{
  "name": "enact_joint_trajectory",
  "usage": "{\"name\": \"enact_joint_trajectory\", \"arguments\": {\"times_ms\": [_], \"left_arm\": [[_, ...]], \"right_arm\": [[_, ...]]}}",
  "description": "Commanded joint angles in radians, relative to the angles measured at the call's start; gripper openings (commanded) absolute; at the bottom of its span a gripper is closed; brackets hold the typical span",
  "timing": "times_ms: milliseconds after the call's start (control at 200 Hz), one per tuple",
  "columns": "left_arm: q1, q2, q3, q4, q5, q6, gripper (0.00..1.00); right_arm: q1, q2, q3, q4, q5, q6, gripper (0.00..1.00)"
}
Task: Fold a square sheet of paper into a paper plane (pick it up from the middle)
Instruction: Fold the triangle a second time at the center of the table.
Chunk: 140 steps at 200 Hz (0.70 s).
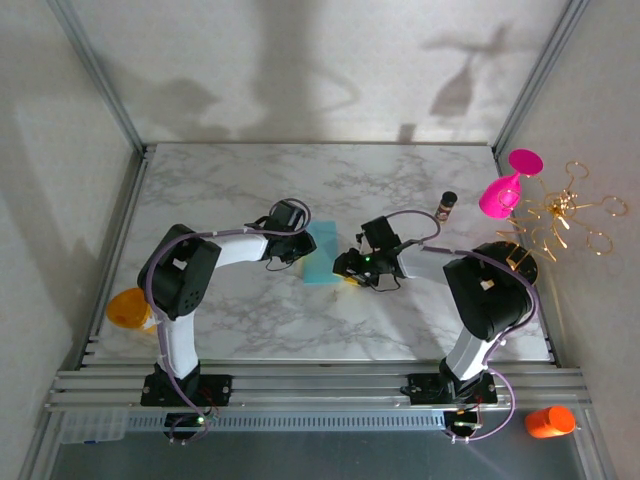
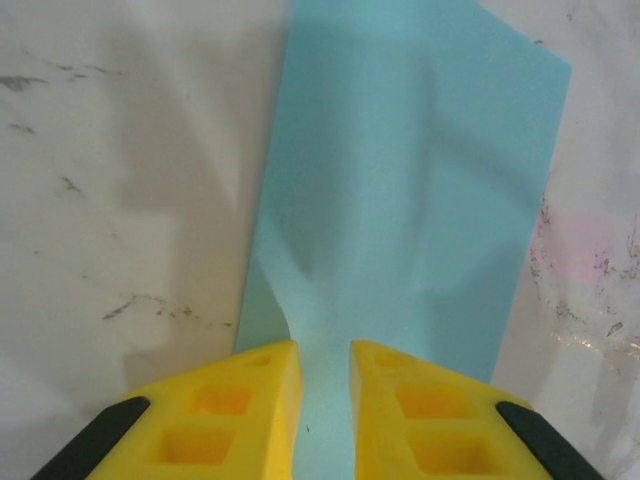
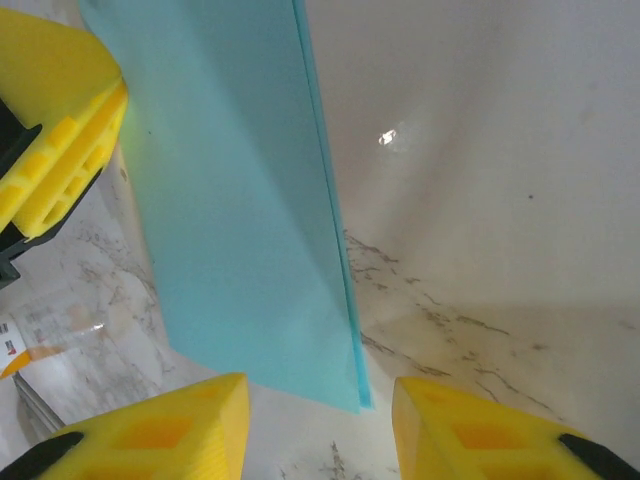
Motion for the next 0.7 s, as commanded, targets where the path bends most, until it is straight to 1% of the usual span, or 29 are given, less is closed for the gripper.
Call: {"name": "enact_joint_trajectory", "arguments": {"times_ms": [0,105,320,466,696], "left_arm": [[0.004,0.049,-0.011,-0.076,-0.022,-0.019,0.22],[0.004,0.05,-0.014,-0.074,-0.019,-0.024,0.22],[0.004,0.053,-0.024,-0.067,-0.019,-0.033,0.22],[0.004,0.055,-0.026,-0.067,-0.014,-0.031,0.22],[0.004,0.054,-0.018,-0.074,-0.008,-0.019,0.22]], "right_arm": [[0.015,0.018,0.028,-0.005,-0.02,0.009,0.42],[0.025,0.024,0.034,-0.027,-0.008,-0.001,0.4],[0.035,0.037,0.031,-0.031,-0.009,0.0,0.39],[0.036,0.033,0.03,0.008,-0.028,0.007,0.38],[0.034,0.002,0.015,0.066,-0.022,0.036,0.35]]}}
